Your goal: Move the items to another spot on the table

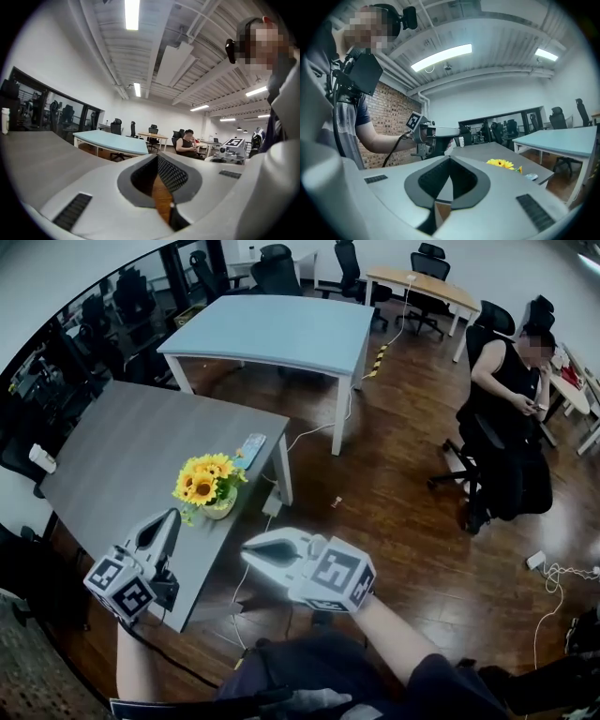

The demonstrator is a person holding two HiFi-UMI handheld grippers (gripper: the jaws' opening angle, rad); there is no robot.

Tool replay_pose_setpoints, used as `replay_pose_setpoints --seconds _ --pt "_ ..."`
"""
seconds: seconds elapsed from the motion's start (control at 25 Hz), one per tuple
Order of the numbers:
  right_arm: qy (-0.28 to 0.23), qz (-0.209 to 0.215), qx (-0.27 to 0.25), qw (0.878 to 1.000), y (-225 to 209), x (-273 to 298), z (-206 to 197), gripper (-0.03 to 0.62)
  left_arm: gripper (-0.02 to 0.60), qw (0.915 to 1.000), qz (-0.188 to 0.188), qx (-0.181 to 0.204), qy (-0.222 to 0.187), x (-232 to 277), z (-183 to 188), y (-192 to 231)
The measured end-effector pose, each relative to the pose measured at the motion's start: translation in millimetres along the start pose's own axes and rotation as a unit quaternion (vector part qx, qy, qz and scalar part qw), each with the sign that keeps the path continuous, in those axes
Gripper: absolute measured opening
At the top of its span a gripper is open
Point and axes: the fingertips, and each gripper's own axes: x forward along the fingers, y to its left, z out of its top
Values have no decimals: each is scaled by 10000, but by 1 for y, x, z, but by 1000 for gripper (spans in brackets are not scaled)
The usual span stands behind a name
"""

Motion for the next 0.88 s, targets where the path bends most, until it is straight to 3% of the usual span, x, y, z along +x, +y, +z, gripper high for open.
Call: replay_pose_setpoints --seconds 0.16,0.44,0.64,0.88 --pt "-77 186 240 9995 -22 -14 -5 -20 18 9995 35 -315 27 23 -4 -5" --pt "62 502 372 9980 -37 -24 -17 -20 18 9965 654 -491 153 27 -31 3" --pt "224 558 461 9971 -50 -17 -28 -20 18 9911 1000 -858 166 22 -62 22" --pt "683 402 554 9953 -73 4 -54 -20 20 9862 1413 -802 308 18 -86 70"
